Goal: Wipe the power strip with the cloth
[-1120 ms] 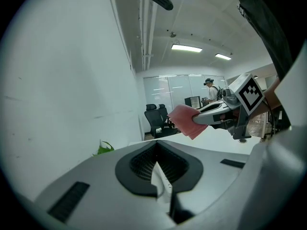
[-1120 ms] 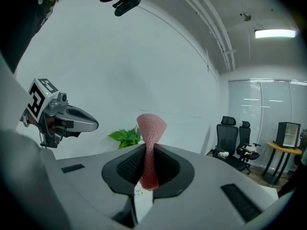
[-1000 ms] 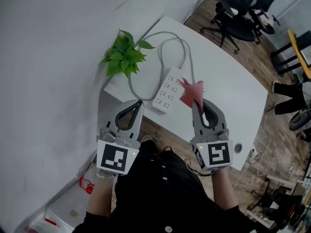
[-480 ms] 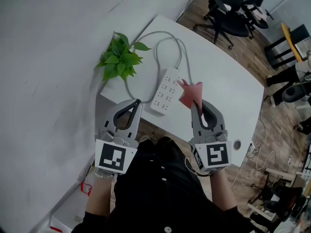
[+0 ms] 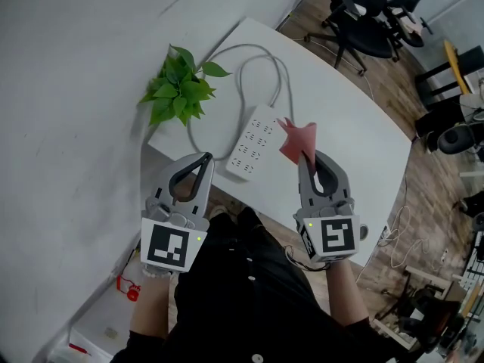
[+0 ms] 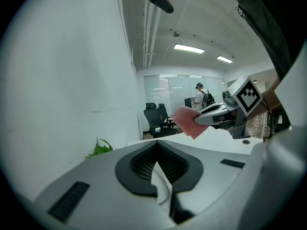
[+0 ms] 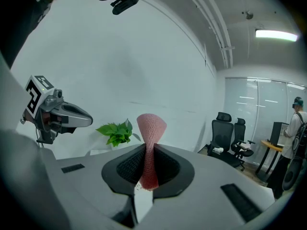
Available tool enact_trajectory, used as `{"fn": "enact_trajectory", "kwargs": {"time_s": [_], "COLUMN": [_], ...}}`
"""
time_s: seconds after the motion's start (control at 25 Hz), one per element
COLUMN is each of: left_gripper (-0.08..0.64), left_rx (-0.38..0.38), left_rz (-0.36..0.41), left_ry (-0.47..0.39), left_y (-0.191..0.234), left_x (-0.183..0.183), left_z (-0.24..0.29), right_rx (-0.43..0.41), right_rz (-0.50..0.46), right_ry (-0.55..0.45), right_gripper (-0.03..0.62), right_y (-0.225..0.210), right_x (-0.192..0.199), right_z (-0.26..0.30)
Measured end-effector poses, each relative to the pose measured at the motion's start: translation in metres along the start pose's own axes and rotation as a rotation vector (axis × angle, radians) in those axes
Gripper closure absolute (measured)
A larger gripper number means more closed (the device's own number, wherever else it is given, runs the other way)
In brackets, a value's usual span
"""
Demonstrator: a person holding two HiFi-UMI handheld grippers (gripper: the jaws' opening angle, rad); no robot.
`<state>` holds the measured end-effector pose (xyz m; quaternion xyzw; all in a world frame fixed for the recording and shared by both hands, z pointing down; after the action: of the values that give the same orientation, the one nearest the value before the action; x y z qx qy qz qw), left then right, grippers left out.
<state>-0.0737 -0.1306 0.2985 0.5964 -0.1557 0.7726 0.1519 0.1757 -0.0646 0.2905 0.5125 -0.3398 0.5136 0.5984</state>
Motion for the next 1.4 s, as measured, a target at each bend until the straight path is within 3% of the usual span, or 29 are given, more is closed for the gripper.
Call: {"fn": "enact_trajectory", "kwargs": {"time_s": [0.6,0.8,1.4], "left_gripper": [0.548,0.548,0.548], "left_rx": [-0.149,-0.186,-0.263], "left_rz": [-0.046,-0.057,-0.073], "left_ry": [0.041,0.054,0.092], "left_y": [-0.015,-0.02,-0.028], "left_x": [-0.001,0.001,0.006], "left_z": [-0.001,-0.004,-0.012], "right_rx": [-0.057,-0.042,-0.081], "right_rz": [-0.091,-0.086,-0.223], "right_ry": [0.072,0.122,0.27], "right_gripper": [0.535,0.535,0.535], "right_y": [-0.036,-0.045,-0.039], "right_x": [0.023,0.044,0.095], "right_z": [0.061,0.085,0.147]}}
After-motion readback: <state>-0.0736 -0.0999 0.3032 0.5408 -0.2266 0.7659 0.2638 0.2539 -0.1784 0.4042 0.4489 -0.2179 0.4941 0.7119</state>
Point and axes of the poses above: the fingertips, and each gripper's own axes: z forward along the fingers, y to its left, x out of its underside, the point moved 10 cm from there along -z, backward along the fingers, and after that the axes turned 12 degrees about x, right-handed, at the moved point
